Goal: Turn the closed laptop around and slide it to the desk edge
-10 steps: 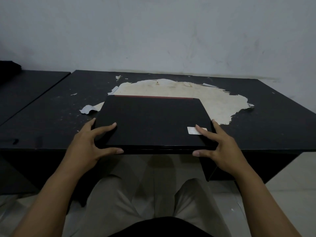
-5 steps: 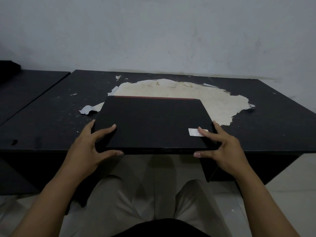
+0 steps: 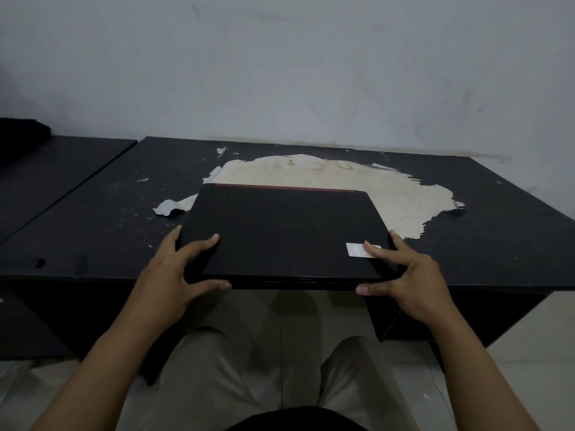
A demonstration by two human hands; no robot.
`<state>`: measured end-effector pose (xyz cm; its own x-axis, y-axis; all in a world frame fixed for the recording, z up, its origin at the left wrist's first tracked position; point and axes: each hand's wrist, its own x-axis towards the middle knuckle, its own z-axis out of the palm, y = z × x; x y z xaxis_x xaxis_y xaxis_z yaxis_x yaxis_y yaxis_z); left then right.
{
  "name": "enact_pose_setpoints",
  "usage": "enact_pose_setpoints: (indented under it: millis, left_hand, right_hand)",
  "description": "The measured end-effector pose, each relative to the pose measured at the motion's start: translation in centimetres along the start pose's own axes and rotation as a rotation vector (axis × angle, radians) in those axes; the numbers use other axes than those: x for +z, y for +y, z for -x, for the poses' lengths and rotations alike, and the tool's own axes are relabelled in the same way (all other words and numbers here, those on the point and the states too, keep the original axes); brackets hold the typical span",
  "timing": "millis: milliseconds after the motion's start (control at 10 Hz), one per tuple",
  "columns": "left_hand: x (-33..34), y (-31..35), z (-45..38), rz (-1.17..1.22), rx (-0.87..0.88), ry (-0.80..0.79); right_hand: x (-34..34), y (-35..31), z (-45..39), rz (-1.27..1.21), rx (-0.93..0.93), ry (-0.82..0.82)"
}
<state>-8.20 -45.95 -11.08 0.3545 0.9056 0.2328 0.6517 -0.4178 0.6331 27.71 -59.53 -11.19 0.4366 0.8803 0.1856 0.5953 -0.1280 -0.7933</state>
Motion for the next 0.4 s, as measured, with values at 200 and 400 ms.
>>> enact_pose_setpoints:
  millis: [200,400]
  left_hand:
    - [-1.4,2.0,-1.6,0.014,-0.097,-0.169]
    - [-2.1,8.4,-7.2,0.081,0.082,0.036]
  right_hand:
    - [-0.7,-3.0,-1.5,0.231,0.085,-0.165]
    - [-3.4,-11.4,-6.2,0.442,0.153,-0.499]
